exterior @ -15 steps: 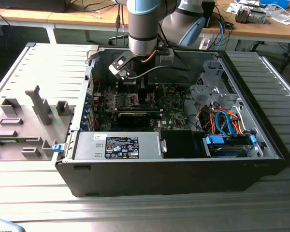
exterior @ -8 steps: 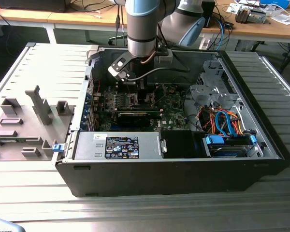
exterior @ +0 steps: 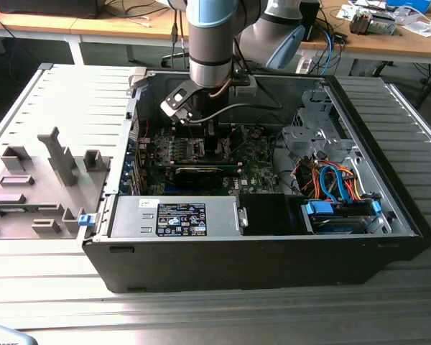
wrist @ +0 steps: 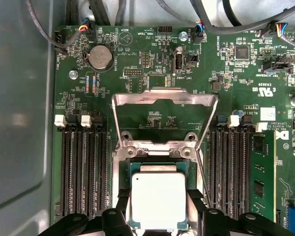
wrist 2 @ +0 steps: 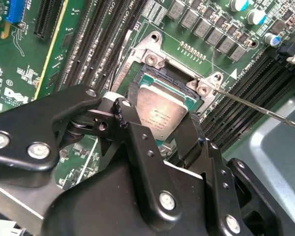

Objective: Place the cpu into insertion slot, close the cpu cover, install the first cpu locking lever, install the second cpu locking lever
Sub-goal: 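Place the cpu into insertion slot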

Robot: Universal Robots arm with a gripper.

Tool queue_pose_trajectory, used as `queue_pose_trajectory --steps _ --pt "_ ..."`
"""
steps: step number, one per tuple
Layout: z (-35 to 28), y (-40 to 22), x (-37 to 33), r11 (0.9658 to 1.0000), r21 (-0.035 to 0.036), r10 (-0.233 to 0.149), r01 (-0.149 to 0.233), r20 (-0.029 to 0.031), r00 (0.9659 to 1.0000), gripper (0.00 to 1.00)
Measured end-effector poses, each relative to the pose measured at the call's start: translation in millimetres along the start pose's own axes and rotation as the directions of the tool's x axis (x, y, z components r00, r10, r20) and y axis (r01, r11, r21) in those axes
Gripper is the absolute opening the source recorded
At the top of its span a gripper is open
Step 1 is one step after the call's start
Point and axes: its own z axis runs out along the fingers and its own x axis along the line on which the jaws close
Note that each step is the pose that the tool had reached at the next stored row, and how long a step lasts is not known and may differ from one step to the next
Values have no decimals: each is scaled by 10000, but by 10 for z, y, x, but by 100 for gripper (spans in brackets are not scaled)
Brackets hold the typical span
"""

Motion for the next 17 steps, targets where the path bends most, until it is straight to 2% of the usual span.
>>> queue_pose_trajectory --steps 9,17 --pt "46 -1 0 10000 2 23 -23 0 10000 54" --pt "54 -1 7 10000 1 45 -45 -2 10000 54"
